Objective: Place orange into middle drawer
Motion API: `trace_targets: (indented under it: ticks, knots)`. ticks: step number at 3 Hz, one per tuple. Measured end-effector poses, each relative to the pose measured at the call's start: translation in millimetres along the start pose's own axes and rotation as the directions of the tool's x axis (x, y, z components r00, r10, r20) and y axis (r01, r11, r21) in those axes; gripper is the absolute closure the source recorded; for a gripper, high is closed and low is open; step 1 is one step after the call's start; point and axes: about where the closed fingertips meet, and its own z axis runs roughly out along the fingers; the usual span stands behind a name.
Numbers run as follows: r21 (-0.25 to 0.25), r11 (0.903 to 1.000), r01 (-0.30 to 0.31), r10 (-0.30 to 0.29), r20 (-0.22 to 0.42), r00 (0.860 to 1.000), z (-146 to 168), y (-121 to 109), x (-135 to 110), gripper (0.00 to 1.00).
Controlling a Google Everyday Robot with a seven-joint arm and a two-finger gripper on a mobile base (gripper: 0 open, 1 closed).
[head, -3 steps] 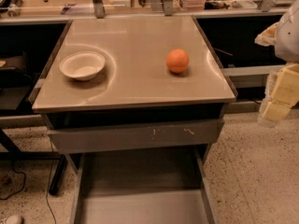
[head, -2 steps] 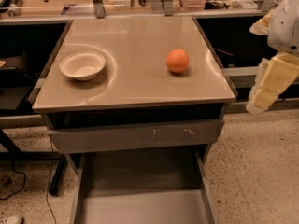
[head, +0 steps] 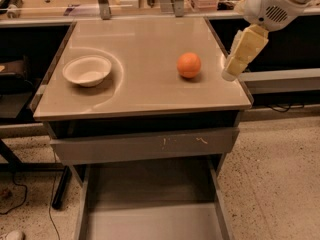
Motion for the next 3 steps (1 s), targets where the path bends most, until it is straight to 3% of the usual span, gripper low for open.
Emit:
trace_targets:
  ticks: [1, 2, 3]
  knots:
    - [0.0, 1.0, 0.0, 0.0, 0.0, 1.0, 0, 0, 0, 0.0]
    - [-0.011, 0.9987, -0.049, 0.05, 0.091, 0.995, 32, -19, -9, 0.0]
    - [-0.043, 0.9931, -0.109, 0.116, 0.19, 0.975, 77, -47, -20, 0.0]
